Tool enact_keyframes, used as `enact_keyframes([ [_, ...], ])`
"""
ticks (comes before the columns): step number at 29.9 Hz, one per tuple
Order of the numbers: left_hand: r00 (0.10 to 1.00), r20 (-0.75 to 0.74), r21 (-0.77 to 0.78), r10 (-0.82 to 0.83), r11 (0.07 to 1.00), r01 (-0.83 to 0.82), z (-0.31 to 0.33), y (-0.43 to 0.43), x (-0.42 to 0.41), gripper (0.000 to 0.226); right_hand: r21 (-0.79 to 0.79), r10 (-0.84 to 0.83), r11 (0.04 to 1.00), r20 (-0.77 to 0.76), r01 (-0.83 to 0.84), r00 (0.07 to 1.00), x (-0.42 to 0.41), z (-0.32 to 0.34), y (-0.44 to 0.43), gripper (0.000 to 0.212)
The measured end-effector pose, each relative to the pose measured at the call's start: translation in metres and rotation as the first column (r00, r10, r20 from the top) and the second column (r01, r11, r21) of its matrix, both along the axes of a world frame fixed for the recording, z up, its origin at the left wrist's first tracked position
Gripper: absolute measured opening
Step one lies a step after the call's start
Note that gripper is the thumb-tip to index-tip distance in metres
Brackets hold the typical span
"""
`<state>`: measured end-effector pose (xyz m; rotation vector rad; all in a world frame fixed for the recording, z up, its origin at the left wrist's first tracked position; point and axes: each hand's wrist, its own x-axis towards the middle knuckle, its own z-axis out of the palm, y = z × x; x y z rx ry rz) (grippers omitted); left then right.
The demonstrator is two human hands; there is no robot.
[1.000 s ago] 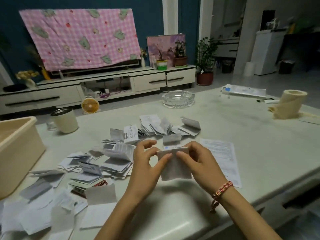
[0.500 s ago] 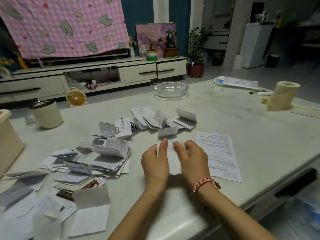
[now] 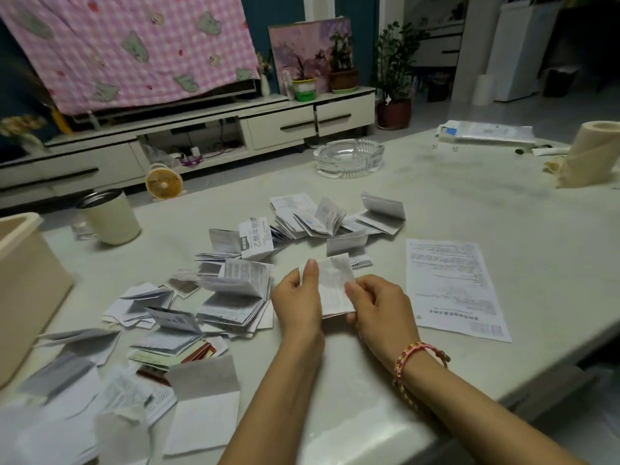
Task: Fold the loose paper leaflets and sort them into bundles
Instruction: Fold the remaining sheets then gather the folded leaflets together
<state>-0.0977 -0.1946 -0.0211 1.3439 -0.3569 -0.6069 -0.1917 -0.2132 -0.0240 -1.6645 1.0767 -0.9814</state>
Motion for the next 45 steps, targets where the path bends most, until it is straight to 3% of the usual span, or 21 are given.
enact_keyframes([
  [2,0.985,0.169,0.036,0.016,0.999,-0.022,-0.002,0.000,0.001,0.019,-0.011,-0.026,1.000,-0.035,0.026,0.999,0.001,-0.002,0.001,0.026],
  [4,0.915,0.402,0.118,0.046,0.988,-0.102,-0.003,0.001,0.000,0.014,0.018,-0.064,0.998,-0.064,0.065,0.996,0.003,-0.002,-0.001,0.021],
  [7,0.664,0.742,0.098,0.086,0.967,-0.235,-0.004,0.008,-0.003,0.030,0.062,-0.062,0.995,-0.165,0.073,0.984,0.007,0.002,-0.006,0.009],
  [9,0.560,0.829,0.112,-0.002,0.980,-0.163,-0.007,0.012,-0.006,0.036,0.004,-0.047,0.999,-0.292,0.050,0.955,0.012,0.006,-0.008,0.021],
  [11,0.603,0.786,0.210,-0.133,0.976,-0.059,-0.011,0.011,-0.007,0.034,-0.055,-0.034,0.998,-0.414,0.012,0.910,0.014,0.011,-0.006,0.039],
  [13,0.625,0.754,0.285,-0.202,0.958,-0.034,-0.016,0.011,-0.004,0.030,-0.098,-0.015,0.995,-0.473,-0.036,0.881,0.007,0.016,-0.003,0.043],
  [16,0.530,0.818,0.298,-0.223,0.953,-0.059,-0.018,0.012,-0.003,0.026,-0.225,-0.059,0.972,-0.509,-0.066,0.859,-0.023,0.025,-0.009,0.031],
  [19,0.403,0.907,0.155,-0.121,0.987,-0.052,-0.010,0.012,-0.012,0.026,-0.264,-0.012,0.952,-0.531,-0.152,0.847,-0.067,0.031,-0.024,0.050],
  [21,0.380,0.925,0.004,0.007,1.000,-0.030,-0.003,0.011,-0.020,0.028,-0.172,0.114,0.953,-0.563,-0.251,0.818,-0.089,0.032,-0.031,0.075],
  [23,0.389,0.915,-0.114,0.106,0.993,-0.001,0.001,0.012,-0.028,0.029,-0.056,0.203,0.952,-0.622,-0.302,0.756,-0.102,0.029,-0.036,0.083],
  [25,0.392,0.912,-0.156,0.122,0.986,0.056,0.000,0.015,-0.037,0.027,-0.084,0.152,0.954,-0.694,-0.288,0.704,-0.106,0.021,-0.041,0.068],
  [29,0.390,0.921,-0.098,0.003,0.969,0.225,-0.008,0.018,-0.051,0.026,-0.321,-0.096,0.925,-0.716,-0.204,0.691,-0.106,0.009,-0.040,0.034],
  [33,0.425,0.888,0.032,-0.173,0.947,0.319,-0.011,0.018,-0.058,0.031,-0.345,-0.139,0.927,-0.681,-0.148,0.719,-0.106,0.006,-0.038,0.035],
  [37,0.447,0.865,0.085,-0.229,0.944,0.320,-0.012,0.017,-0.059,0.031,-0.386,-0.198,0.915,-0.680,-0.116,0.706,-0.104,0.007,-0.037,0.032],
  [41,0.486,0.821,0.149,-0.299,0.934,0.323,-0.011,0.018,-0.058,0.022,-0.261,-0.036,0.949,-0.648,-0.177,0.761,-0.111,0.011,-0.032,0.048],
  [43,0.460,0.804,0.227,-0.377,0.909,0.349,-0.012,0.017,-0.059,0.027,-0.232,0.012,0.949,-0.651,-0.214,0.759,-0.119,0.014,-0.029,0.050],
  [45,0.339,0.810,0.369,-0.479,0.864,0.342,-0.014,0.016,-0.055,0.042,-0.256,0.006,0.932,-0.696,-0.255,0.718,-0.120,0.022,-0.031,0.042],
])
